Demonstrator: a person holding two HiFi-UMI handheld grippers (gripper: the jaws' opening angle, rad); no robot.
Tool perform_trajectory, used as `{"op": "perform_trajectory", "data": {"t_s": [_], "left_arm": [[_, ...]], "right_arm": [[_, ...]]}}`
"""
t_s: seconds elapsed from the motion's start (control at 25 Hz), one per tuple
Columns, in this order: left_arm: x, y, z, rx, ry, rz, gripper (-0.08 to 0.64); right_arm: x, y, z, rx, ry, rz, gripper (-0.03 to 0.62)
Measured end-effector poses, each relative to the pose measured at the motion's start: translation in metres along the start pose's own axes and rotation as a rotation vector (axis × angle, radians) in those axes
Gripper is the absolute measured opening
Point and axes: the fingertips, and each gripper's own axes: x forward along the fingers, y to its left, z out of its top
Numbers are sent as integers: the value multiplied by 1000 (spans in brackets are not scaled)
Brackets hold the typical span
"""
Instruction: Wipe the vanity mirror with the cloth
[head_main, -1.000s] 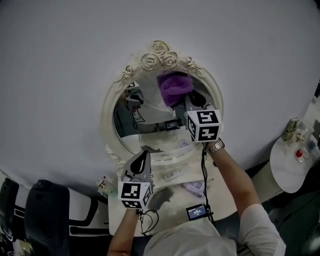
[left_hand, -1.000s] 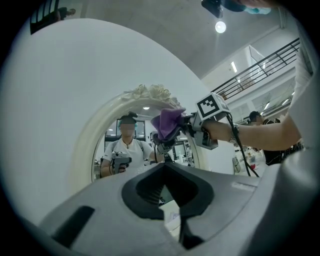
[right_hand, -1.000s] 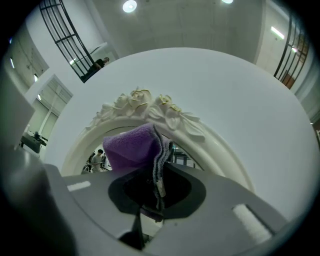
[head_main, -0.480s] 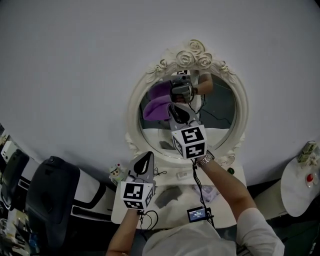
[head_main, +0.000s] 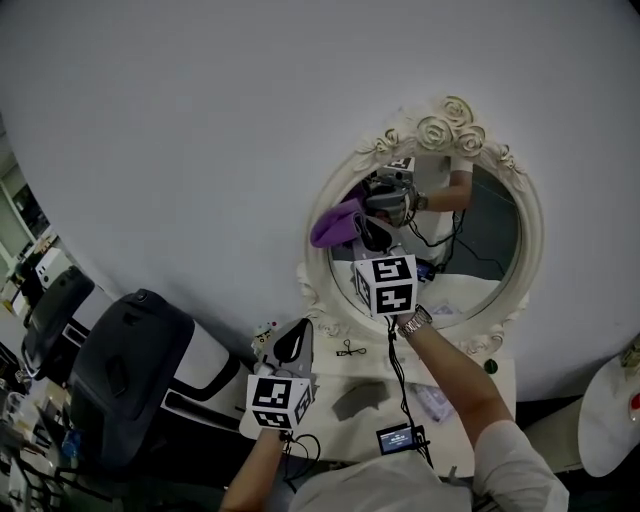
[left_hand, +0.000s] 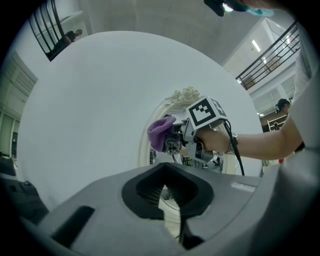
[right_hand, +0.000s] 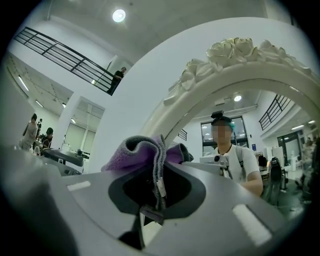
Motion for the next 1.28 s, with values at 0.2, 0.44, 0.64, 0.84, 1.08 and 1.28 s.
{"op": "perform_trajectory", "data": {"t_s": [0.2,0.44,0.64,0.84,1.08,1.28], "left_arm": [[4,-2,0,2,2,-10,5],[27,-28,-1,0,-1,-101,5],[45,-61,-2,-4,-8,-199,3],[61,-97,-2,-15,-13,-299,5],[74,-133,-4,-17,-14,-404,3],[81,-156,-5,-21,-13,-455,5]], "right_arm": [[1,-14,-7,14,13,-39,48],[-24,-54,-16,3,32,-127,49],[-55,-98,-17,-21,36,-216,50],[-93,-146,-15,-33,44,-334,51],[-150,-211,-25,-25,74,-509,51],[-183,-251,-34,-13,96,-594,51]]}}
